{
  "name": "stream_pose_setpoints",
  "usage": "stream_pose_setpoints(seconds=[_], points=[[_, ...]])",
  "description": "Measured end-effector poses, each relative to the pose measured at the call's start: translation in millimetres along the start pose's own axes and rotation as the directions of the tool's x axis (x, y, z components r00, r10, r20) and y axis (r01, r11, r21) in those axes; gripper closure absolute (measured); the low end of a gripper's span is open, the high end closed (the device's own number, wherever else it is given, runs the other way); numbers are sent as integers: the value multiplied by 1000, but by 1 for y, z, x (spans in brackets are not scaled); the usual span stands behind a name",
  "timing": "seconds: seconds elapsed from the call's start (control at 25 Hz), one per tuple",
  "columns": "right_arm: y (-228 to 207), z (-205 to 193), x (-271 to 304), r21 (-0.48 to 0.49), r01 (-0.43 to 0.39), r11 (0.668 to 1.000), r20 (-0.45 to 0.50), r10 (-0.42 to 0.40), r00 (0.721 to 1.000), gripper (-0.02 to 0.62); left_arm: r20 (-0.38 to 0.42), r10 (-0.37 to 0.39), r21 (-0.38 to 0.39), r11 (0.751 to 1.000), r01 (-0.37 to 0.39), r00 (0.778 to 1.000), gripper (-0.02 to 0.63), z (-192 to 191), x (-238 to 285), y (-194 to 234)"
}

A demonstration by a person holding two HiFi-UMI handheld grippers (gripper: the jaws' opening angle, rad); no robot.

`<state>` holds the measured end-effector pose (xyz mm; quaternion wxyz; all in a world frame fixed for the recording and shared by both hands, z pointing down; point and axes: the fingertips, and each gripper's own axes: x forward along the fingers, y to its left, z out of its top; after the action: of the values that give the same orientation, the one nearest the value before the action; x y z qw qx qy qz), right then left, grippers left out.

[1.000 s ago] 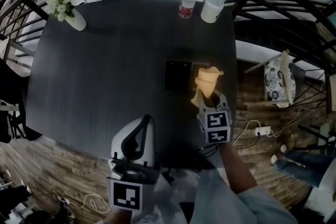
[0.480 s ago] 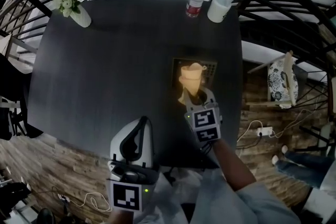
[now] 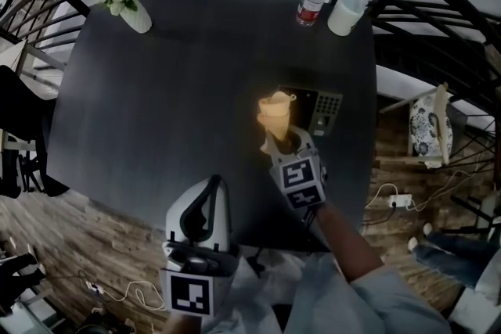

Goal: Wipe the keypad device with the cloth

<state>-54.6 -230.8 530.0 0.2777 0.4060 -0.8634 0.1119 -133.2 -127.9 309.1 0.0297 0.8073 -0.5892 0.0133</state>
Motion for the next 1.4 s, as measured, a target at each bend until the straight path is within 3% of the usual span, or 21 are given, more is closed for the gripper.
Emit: stream_pose_setpoints(seconds=[0.2, 0.92, 1.4], points=[[3, 6, 4, -13, -4, 1000, 9, 4, 1000, 525, 2, 2, -5, 1000, -2, 1000, 594, -1, -1, 5], [-85, -22, -47, 64, 207, 976, -13, -207, 978, 525, 19, -86, -20, 996, 86, 996, 594, 2, 19, -23], [-125, -54, -82, 127, 299, 946, -49, -295, 954, 525, 28, -122, -14, 992, 123, 992, 594, 6, 27, -43]])
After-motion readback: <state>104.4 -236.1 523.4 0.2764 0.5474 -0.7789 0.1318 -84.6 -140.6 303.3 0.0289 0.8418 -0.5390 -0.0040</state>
